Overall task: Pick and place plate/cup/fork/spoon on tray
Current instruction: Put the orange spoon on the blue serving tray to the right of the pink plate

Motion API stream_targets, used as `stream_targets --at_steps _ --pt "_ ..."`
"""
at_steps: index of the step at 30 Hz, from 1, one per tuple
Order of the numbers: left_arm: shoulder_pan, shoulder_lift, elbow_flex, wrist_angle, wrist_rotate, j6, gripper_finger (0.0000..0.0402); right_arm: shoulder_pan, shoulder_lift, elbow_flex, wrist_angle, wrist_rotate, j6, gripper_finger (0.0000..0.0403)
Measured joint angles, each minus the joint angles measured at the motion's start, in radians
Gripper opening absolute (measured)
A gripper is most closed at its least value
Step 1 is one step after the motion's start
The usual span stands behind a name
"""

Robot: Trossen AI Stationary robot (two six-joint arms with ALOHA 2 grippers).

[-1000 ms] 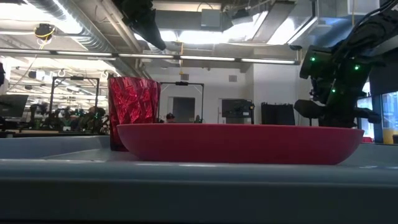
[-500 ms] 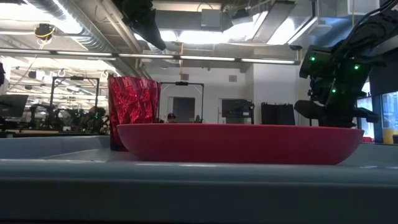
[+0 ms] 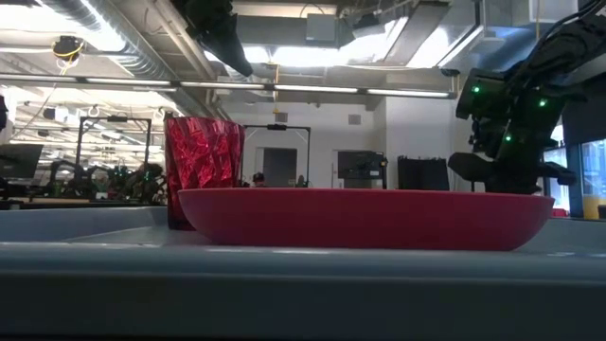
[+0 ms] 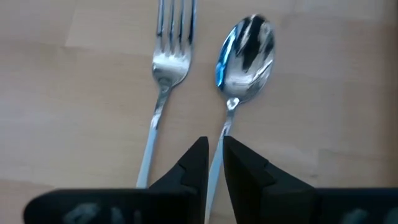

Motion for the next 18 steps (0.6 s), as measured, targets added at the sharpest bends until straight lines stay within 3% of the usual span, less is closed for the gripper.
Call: stream_targets --at_steps 3,18 --pt "0.000 0.000 0.000 0.000 0.000 0.000 0.0047 0.000 0.000 0.000 0.000 0.039 0.027 0.0054" --pt "0.000 0.000 0.000 0.000 0.000 0.000 0.0047 0.000 0.012 0.000 -0.002 0.013 0.127 0.0054"
